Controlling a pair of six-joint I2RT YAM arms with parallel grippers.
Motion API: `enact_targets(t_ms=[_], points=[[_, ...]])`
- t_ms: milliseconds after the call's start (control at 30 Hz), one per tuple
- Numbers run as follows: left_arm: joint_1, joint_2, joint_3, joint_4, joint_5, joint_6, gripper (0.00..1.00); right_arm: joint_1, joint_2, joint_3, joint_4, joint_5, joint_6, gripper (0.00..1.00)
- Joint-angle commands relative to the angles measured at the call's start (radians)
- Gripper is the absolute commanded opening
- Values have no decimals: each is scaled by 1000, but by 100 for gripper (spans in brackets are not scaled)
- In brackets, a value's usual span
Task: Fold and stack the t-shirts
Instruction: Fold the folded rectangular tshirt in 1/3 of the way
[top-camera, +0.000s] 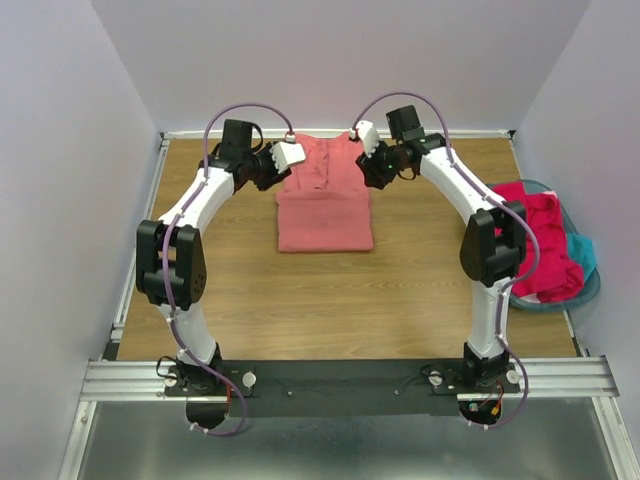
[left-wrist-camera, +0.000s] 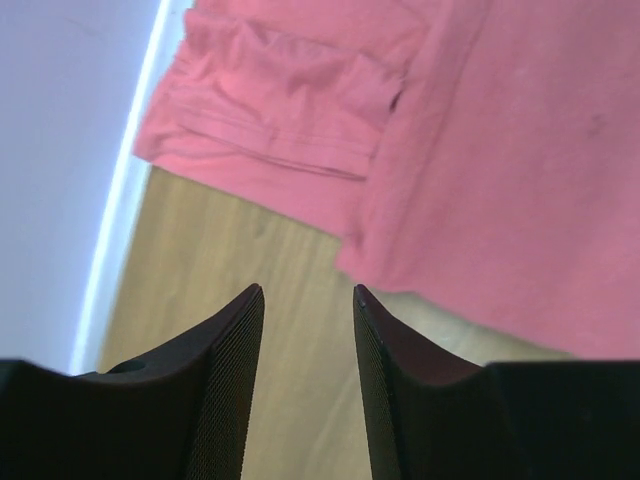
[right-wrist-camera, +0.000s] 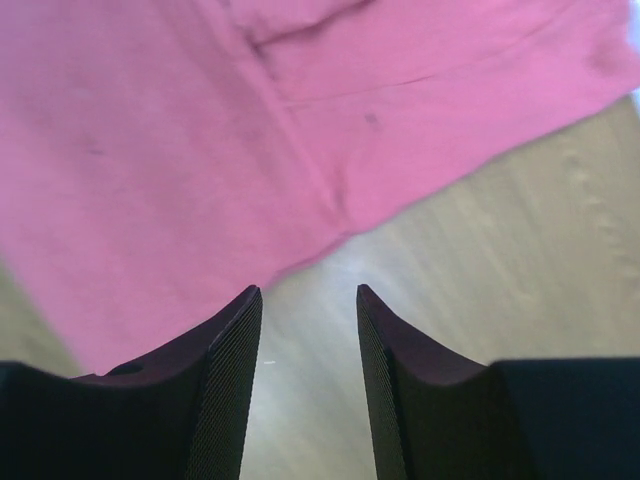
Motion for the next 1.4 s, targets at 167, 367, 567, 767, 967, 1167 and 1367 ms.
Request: enact_targets(t_ms=[167, 367, 567, 767, 967, 1167, 1367], points=[[1, 18, -127, -17, 217, -350, 47, 5, -4, -163, -16, -261, 318, 46], [1, 76, -229, -11, 284, -422, 44, 4, 56, -257, -15, -318, 393, 44], [28, 127, -349, 35, 330, -520, 41, -42, 125, -306, -13, -332, 430, 41], [70, 43, -363, -90, 446, -427, 42, -84, 30, -337, -24, -389, 441, 43], [35, -134, -397, -111, 619, -442, 58, -62, -79, -297, -13, -623, 590, 65], [-47, -96, -469, 140, 737, -687, 71, 8, -29, -357, 99, -732, 743, 86], [-65, 60, -440, 291, 743, -884, 87, 48, 66, -377, 150, -780, 804, 89]])
